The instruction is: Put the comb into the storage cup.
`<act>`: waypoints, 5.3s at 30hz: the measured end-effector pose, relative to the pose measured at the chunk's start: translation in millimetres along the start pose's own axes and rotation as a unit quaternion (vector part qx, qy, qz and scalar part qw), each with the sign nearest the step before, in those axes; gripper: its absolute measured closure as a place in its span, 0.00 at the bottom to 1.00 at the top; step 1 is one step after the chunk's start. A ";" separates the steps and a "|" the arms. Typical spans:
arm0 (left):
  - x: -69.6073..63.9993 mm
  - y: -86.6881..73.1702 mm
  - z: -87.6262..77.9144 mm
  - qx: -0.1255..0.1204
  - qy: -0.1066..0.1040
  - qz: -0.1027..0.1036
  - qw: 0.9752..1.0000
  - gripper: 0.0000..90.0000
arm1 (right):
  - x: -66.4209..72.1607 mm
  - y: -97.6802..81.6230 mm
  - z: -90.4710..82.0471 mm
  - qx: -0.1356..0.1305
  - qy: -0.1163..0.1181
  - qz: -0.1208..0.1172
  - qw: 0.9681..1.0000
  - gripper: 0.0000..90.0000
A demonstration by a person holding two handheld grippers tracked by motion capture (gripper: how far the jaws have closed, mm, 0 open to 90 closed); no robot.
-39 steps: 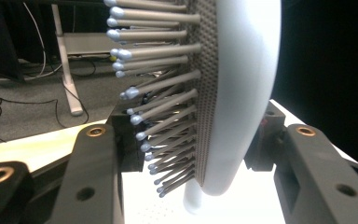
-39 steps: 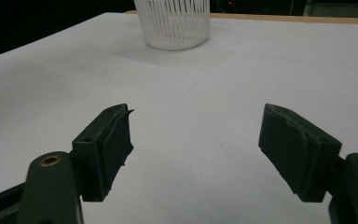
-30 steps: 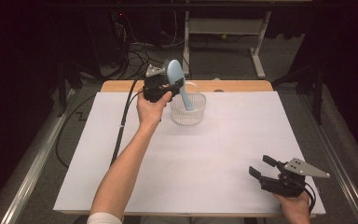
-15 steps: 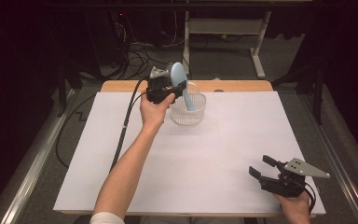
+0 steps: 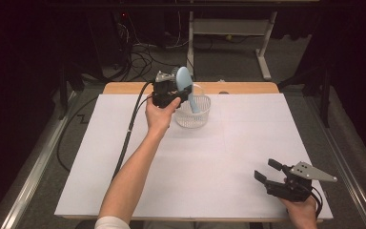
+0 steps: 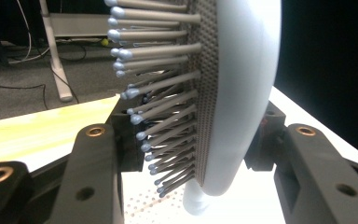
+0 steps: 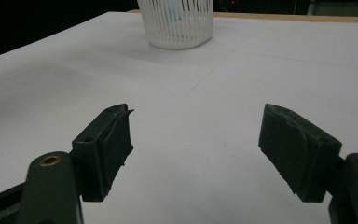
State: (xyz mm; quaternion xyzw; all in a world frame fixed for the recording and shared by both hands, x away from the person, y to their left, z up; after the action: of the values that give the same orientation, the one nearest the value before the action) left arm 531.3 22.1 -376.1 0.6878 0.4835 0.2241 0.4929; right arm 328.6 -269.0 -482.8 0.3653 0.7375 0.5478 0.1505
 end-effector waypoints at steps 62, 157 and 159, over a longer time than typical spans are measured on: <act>9.8 -21.3 19.5 0.048 0.019 0.022 0.998 0.51 | 2.0 -1.4 2.4 0.006 0.008 -0.003 1.000 0.29; 51.5 -51.0 -15.9 0.092 0.072 0.020 0.993 0.26 | 2.4 -1.2 3.4 0.006 0.008 -0.003 1.000 0.29; 52.1 -51.9 -17.5 0.092 0.072 0.021 0.993 0.26 | 2.6 -1.1 3.4 0.006 0.009 -0.004 1.000 0.29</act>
State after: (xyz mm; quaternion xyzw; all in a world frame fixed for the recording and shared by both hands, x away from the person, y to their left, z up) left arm 517.0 78.7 -424.1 0.7221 0.5219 0.2381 0.3866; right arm 328.5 -265.0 -484.6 0.3587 0.7435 0.5458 0.1435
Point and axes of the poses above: each handheld gripper's, and its own axes: z roughly forward along the jaws, y roughly out of its top, x roughly to its left, the point moved 8 cm from there along z, roughly forward along the jaws, and after that the axes turned 8 degrees about y, right-handed, at the moved point
